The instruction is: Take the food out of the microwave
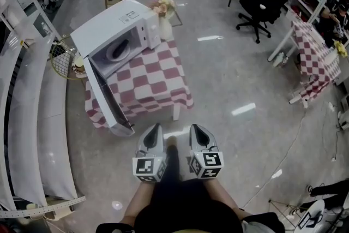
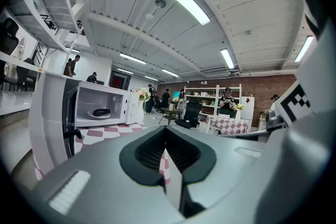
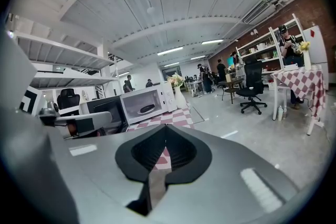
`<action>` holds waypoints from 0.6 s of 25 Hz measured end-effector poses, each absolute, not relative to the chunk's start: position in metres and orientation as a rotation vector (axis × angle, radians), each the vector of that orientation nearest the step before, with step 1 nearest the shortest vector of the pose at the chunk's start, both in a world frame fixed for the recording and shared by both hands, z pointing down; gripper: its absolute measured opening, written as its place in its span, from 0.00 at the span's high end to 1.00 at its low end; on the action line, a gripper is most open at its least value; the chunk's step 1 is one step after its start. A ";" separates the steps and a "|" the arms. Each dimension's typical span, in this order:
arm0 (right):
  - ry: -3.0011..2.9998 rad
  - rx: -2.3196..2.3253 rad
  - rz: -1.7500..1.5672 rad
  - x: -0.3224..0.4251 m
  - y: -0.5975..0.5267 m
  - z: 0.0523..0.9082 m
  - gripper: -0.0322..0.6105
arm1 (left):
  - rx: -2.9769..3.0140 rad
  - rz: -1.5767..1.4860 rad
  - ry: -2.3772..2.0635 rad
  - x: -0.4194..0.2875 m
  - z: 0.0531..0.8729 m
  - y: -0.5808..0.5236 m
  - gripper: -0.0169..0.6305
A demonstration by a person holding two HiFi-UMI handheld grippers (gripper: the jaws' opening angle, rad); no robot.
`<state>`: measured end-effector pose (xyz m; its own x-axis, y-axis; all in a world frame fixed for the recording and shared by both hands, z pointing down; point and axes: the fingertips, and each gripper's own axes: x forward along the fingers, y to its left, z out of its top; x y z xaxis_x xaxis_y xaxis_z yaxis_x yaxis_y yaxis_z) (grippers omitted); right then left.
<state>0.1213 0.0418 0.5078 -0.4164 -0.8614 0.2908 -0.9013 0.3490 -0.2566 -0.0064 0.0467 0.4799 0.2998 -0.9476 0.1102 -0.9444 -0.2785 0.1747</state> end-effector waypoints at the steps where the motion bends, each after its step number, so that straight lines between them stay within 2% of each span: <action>1: -2.491 1.638 0.583 0.121 0.037 0.507 0.95 | 2.356 -0.021 -1.749 -0.008 0.479 0.042 0.96; 15: -2.486 1.644 0.593 0.105 -0.043 0.501 0.95 | 2.350 -0.037 -1.760 -0.026 0.472 -0.038 0.96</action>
<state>0.1053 -0.0430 0.5011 -0.4111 -0.8627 0.2945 -0.9028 0.3405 -0.2627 -0.0259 -0.0378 0.4717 0.2887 -0.9520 0.1021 -0.9468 -0.2680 0.1782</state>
